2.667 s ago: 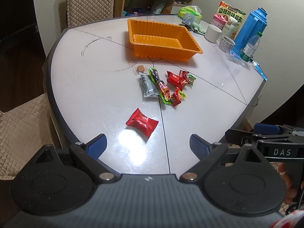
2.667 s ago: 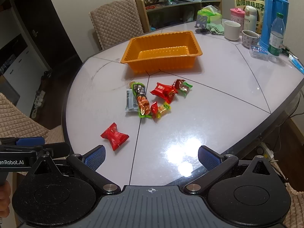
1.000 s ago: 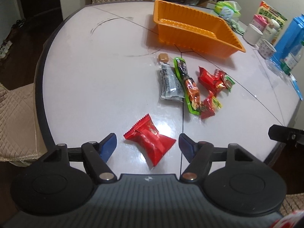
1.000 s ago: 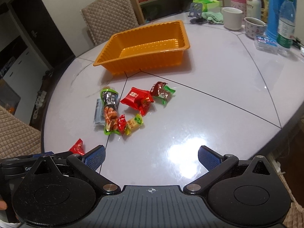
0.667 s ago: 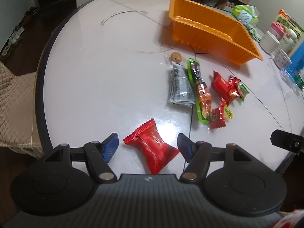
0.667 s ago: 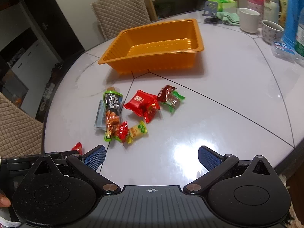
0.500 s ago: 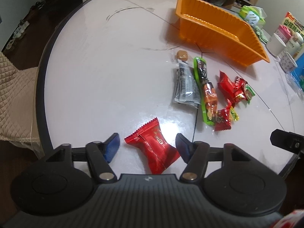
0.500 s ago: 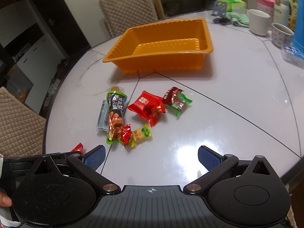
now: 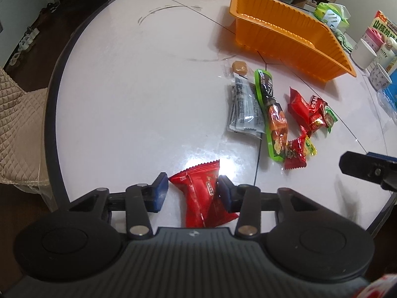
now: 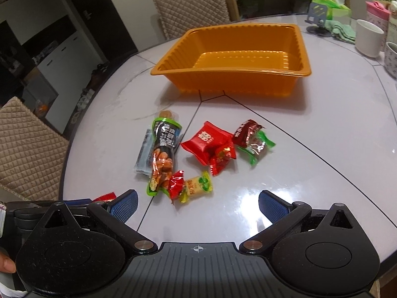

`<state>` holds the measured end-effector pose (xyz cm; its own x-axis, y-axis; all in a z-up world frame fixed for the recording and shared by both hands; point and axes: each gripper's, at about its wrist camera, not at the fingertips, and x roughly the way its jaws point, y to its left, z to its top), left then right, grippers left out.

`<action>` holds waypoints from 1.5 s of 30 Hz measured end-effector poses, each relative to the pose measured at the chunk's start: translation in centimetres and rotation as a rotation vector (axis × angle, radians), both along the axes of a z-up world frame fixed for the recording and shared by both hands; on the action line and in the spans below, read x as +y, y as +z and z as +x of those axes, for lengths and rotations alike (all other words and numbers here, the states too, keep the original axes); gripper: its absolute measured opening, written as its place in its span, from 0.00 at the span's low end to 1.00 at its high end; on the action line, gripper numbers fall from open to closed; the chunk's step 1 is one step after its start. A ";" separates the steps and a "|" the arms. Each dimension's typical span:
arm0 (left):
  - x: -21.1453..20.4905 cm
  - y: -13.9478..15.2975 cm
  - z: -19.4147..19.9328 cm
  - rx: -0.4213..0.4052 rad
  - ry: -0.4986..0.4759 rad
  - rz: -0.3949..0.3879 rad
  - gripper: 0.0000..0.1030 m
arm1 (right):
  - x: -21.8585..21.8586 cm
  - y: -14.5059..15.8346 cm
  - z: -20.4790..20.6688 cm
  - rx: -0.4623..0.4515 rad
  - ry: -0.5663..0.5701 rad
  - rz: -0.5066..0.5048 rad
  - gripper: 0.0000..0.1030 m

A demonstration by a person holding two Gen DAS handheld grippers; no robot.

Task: Organize snacks
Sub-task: 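Close left gripper on the red square candy while right gripper closes on small red candy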

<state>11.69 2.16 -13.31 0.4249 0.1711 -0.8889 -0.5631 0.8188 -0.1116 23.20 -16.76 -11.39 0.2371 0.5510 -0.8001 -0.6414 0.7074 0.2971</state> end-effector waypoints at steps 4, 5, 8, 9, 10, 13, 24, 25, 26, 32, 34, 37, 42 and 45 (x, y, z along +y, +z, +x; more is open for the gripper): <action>-0.1 0.0 0.1 0.000 -0.011 0.003 0.37 | 0.7 -0.1 -0.1 -0.015 0.033 0.003 0.98; -0.1 0.0 0.1 -0.001 -0.014 0.002 0.35 | 0.9 -0.2 -0.1 -0.017 0.045 0.006 0.92; 0.0 0.1 0.0 -0.007 -0.026 -0.004 0.24 | 1.4 -0.6 0.0 -0.003 0.076 0.004 0.80; 0.0 0.1 0.0 -0.004 -0.025 0.001 0.24 | 1.6 -0.8 0.0 0.000 0.084 0.002 0.78; 0.1 0.1 -0.1 -0.002 -0.023 0.002 0.24 | 1.8 -0.9 0.0 0.002 0.094 0.001 0.73; 0.3 0.2 -0.3 -0.003 -0.016 0.002 0.23 | 2.4 -1.4 0.0 0.008 0.121 -0.004 0.60; 1.2 1.2 -0.8 -0.025 0.010 0.005 0.23 | 4.6 -3.0 0.1 -0.002 0.172 -0.032 0.38; 1.3 1.3 -0.9 -0.026 0.012 0.006 0.23 | 4.7 -3.0 0.1 0.000 0.173 -0.032 0.36; 1.3 1.3 -0.9 -0.027 0.013 0.006 0.23 | 4.9 -3.2 0.1 0.003 0.175 -0.032 0.35; 1.5 1.4 -0.9 -0.027 0.017 0.004 0.23 | 5.4 -3.7 0.1 -0.005 0.183 -0.049 0.30; 1.5 1.4 -0.9 -0.027 0.018 0.002 0.23 | 5.5 -3.8 0.2 -0.009 0.181 -0.055 0.28; 1.6 1.4 -0.9 -0.028 0.017 0.001 0.23 | 5.4 -4.1 0.2 -0.012 0.174 -0.066 0.26; 1.8 1.4 -0.9 -0.028 0.014 0.000 0.23 | 5.5 -4.1 0.2 -0.028 0.178 -0.070 0.17; 1.8 1.6 -0.9 -0.031 0.010 0.001 0.23 | 5.4 -4.0 0.1 -0.032 0.182 -0.069 0.17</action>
